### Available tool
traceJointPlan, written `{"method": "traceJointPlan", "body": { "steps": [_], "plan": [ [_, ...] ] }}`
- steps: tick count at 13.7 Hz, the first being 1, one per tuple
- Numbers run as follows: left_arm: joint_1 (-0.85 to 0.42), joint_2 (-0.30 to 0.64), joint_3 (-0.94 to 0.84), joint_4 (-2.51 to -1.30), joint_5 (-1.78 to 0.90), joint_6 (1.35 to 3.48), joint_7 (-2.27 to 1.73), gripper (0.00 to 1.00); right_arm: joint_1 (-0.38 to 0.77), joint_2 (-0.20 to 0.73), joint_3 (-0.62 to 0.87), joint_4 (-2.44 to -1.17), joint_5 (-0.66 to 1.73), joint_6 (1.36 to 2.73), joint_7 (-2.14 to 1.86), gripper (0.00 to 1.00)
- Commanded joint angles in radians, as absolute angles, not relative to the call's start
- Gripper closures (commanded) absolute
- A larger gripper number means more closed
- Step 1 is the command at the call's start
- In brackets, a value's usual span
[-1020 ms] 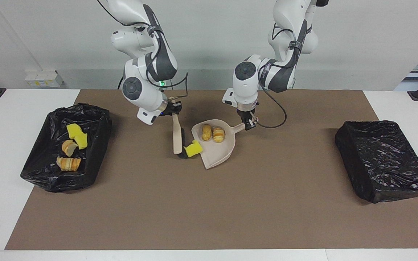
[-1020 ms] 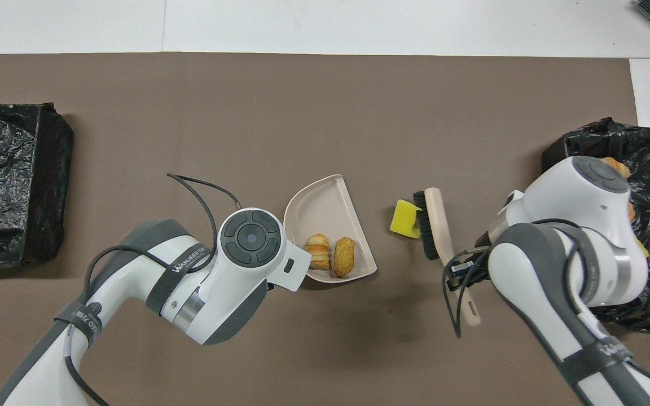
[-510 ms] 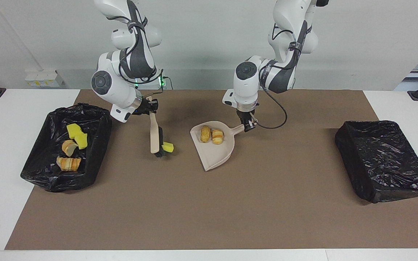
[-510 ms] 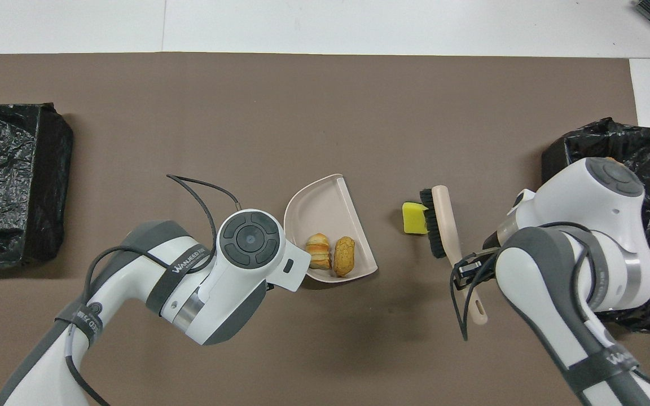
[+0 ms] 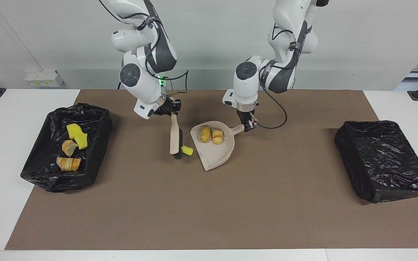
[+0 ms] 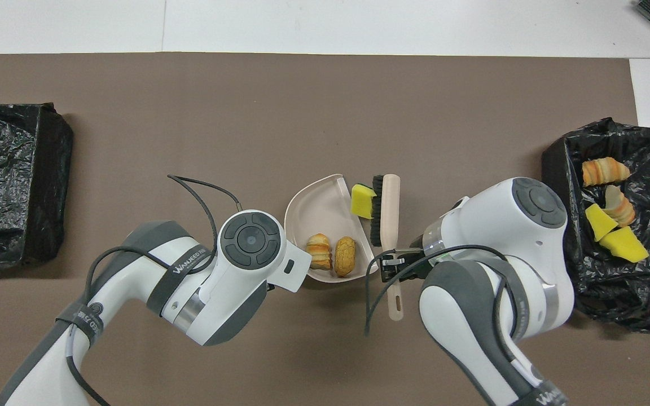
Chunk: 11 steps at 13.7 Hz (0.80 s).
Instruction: Sweep and dump trash in bin
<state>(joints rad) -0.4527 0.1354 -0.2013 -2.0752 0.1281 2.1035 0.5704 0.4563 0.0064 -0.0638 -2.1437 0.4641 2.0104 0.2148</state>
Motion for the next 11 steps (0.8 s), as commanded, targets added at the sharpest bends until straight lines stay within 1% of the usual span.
{"method": "traceJointPlan", "body": {
  "steps": [1,2,4,5,6,8,11],
  "plan": [
    [-0.451,0.121,-0.199,-2.097,0.127,2.129,0.56,1.0,0.529,0.069,-0.064,-2.097,0.534,2.095,0.366,1.0],
    [-0.436,0.123,-0.199,-2.098,0.092,2.129,0.564,1.0,0.563,0.092,-0.064,-2.082,0.54,2.117,0.405,1.0],
    [-0.416,0.126,-0.199,-2.098,0.049,2.132,0.568,1.0,0.571,0.089,-0.067,-2.097,0.522,2.099,0.399,1.0],
    [-0.416,0.126,-0.199,-2.098,0.048,2.132,0.568,1.0,0.563,0.081,-0.071,-2.114,0.488,2.062,0.385,1.0],
    [-0.419,0.126,-0.198,-2.098,0.048,2.134,0.568,1.0,0.552,0.078,-0.074,-2.115,0.406,2.01,0.346,1.0],
    [-0.419,0.126,-0.198,-2.098,0.049,2.135,0.568,1.0,0.523,0.074,-0.071,-2.115,0.289,1.955,0.251,1.0],
    [-0.422,0.126,-0.198,-2.097,0.048,2.134,0.569,1.0,0.496,0.072,-0.072,-2.118,0.233,1.928,0.04,1.0]
  ]
}}
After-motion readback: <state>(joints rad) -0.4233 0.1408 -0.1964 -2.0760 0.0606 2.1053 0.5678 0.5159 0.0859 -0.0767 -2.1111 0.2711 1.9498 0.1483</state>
